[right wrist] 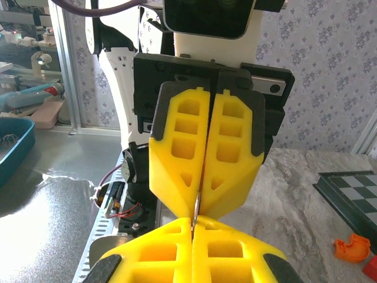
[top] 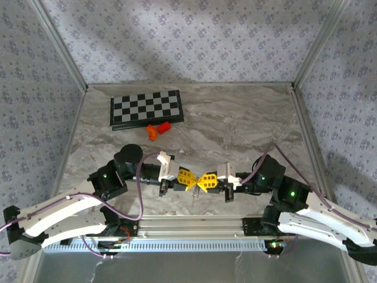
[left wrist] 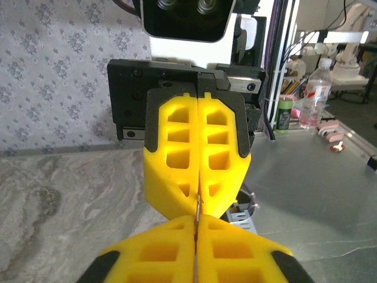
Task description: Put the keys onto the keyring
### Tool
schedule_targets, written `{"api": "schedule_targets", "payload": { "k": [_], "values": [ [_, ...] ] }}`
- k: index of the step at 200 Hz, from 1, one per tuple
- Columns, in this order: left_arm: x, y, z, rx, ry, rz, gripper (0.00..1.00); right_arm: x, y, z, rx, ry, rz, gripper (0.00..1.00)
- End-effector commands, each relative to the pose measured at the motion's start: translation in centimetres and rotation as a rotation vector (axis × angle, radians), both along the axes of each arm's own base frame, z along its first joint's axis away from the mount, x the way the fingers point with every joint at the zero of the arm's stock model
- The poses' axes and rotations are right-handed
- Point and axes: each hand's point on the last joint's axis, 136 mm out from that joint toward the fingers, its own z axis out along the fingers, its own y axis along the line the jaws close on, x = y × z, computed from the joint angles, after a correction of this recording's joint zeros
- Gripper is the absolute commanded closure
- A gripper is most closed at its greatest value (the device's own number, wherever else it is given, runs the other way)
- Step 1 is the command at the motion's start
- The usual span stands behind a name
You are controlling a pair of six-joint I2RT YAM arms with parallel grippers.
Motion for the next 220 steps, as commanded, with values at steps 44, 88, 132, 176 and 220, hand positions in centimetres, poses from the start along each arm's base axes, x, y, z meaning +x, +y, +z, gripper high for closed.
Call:
{"api": "schedule_targets", "payload": {
  "k": [44,88,132,176,220],
  "values": [
    [0.2,0.2,1.9,-0.053,-0.040,0.018,1.00,-0.1,-0.2,1.2,0.053,-0.031,-0.003,1.00],
    [1.4,0.4,1.4,-0.043,-0.056,0.095,1.00,1.3,-0.7,0.1,-0.001,0.062,-0.104,0.51],
    [2.1,0.5,0.1,-0.023,-0.052,0.140,1.00,2.6,-3.4,-1.3,-0.041,0.194,-0.255,0.30],
    [2.5,1.0,-0.9,-0.011,-0.039,0.170,1.00,7.9,-7.0,-6.3,-0.179,0.403,-0.642,0.25],
    [2.4,1.6,-1.8,-0.005,-0.029,0.182,1.00,11.4,-9.8,-14.9,-0.309,0.793,-0.896,0.30]
  ]
}}
